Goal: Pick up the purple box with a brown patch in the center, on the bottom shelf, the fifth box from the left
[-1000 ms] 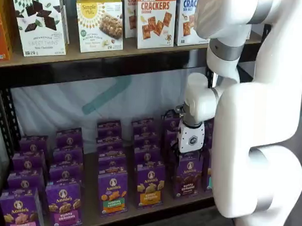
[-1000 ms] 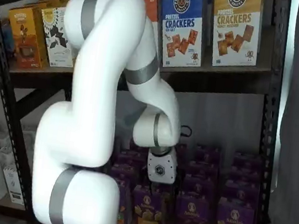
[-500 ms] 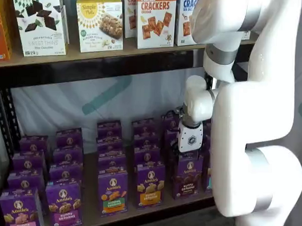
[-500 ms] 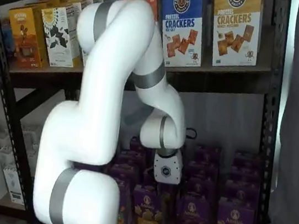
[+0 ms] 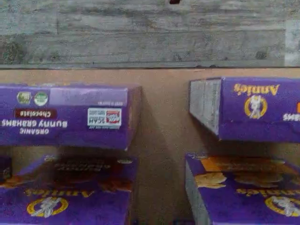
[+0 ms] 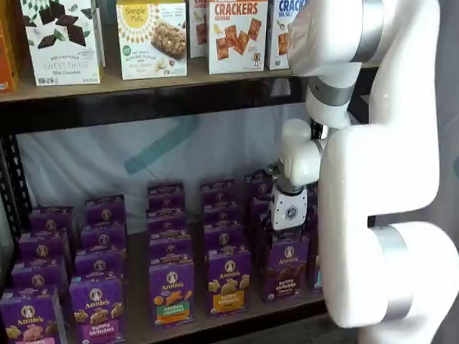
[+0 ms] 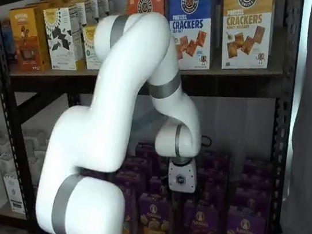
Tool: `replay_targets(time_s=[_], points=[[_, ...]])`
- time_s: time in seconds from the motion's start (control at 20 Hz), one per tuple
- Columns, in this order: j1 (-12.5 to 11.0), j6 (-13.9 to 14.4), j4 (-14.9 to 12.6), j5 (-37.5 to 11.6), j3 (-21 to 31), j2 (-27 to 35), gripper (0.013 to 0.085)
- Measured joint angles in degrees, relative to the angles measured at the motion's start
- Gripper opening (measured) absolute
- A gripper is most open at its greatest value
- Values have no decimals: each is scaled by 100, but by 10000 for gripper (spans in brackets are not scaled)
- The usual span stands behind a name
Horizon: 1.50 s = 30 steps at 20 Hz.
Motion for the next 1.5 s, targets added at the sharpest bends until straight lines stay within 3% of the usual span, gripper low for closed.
replay_targets(time_s=[1.0, 1.5], points=[[-335, -429, 73, 616, -1179, 840, 850], [-395, -708, 306, 764, -1564, 987, 850]])
